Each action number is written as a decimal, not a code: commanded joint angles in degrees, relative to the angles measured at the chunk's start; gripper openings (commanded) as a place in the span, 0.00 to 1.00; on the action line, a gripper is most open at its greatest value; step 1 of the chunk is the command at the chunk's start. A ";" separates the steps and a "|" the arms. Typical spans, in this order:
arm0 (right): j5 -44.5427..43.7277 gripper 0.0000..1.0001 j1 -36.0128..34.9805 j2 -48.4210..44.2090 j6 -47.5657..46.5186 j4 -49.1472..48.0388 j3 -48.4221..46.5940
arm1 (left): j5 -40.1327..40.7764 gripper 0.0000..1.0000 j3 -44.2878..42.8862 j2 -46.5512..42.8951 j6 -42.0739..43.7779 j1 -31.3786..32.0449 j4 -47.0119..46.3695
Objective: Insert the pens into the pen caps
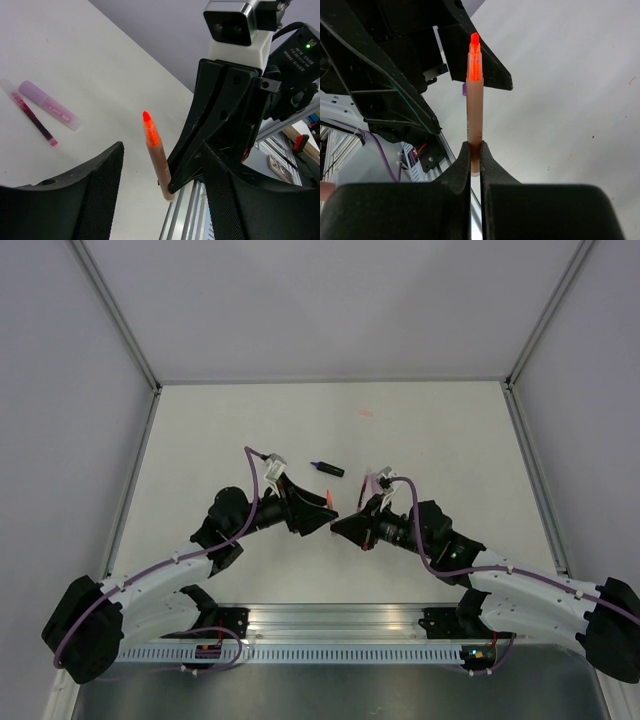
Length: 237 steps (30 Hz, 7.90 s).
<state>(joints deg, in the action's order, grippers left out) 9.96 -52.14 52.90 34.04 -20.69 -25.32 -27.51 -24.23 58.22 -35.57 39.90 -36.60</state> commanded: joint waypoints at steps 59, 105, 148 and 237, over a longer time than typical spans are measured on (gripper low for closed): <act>-11.18 0.00 -3.06 -2.81 -0.91 2.05 -12.29 | -16.44 0.49 -2.40 3.57 -4.16 0.09 -10.77; -23.13 0.79 13.62 22.30 -31.56 25.45 -54.13 | 2.62 0.02 -0.21 -7.65 2.17 0.09 2.93; -15.50 0.71 34.30 91.06 -22.70 30.89 -97.55 | 16.34 0.02 4.28 -21.48 1.03 0.09 7.51; -34.48 0.00 33.33 58.21 15.41 53.82 -51.17 | 19.50 0.03 4.63 -21.83 2.17 0.09 8.82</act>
<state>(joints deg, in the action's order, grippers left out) -20.45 -18.85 117.40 31.81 30.59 -82.67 -9.96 -20.23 36.64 -34.81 39.88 -27.07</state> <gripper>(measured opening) 0.031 0.123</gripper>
